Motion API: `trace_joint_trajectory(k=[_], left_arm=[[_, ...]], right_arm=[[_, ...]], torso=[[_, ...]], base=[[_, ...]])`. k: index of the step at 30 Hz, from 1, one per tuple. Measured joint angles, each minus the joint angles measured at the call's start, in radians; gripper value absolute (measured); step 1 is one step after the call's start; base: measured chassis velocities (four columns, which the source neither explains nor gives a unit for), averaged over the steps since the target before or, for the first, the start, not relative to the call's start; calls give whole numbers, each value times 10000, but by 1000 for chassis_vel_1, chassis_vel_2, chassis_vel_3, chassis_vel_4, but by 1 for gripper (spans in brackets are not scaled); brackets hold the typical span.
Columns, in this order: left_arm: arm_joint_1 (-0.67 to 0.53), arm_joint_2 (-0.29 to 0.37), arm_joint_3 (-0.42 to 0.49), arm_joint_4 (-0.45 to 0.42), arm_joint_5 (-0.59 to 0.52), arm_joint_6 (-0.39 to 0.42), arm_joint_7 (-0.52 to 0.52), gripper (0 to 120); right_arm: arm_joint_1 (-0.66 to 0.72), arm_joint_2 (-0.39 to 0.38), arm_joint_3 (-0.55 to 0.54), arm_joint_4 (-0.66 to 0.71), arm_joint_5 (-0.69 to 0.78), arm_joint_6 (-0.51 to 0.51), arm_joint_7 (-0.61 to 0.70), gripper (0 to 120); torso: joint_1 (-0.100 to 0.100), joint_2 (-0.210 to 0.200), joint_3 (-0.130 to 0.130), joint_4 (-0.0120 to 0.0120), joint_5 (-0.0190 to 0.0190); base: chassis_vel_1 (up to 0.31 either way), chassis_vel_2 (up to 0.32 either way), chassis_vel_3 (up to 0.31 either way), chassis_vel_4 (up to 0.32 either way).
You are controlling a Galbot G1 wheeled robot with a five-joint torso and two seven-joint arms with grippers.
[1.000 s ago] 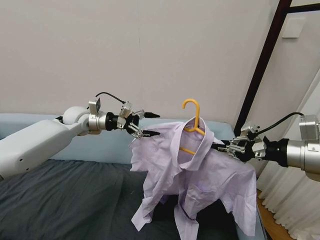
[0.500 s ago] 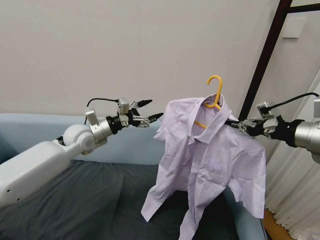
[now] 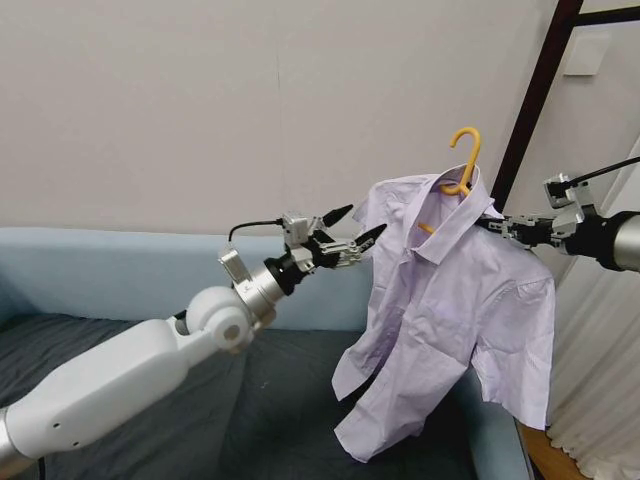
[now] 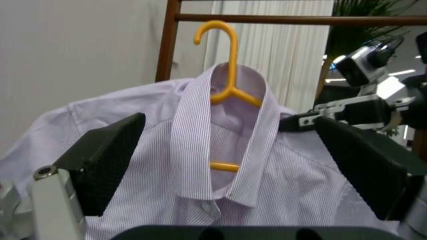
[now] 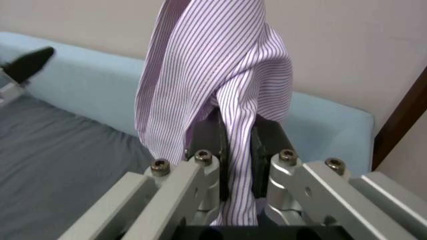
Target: Pick up the clothes from the sofa and hang them on the clothes hanger.
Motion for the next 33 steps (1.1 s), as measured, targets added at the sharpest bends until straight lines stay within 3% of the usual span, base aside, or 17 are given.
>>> trace_joint_trajectory(k=[3,10,21,33], left_arm=[[56,-465,117,222,230,119,-747,100],[151,-880,166,348,273,252,-1625,96],[136,-1183,369,501,455,335,-1719,61],[-23,-1306,448,535,313,454,-1911,14]], right_arm=[[7,-4,32,108,106,0,-15,8],[-33,-41,90,123,180,-13,-28,8],[4,-39,108,287,383,-1,59,8],[24,-77,112,378,455,35,106,8]], torso=[[0,0,0,-1,0],[0,0,0,-1,-1],[0,0,0,0,-2],[0,0,0,0,-3]], base=[[0,0,0,0],[0,0,0,0],[0,0,0,0],[0,0,0,0]])
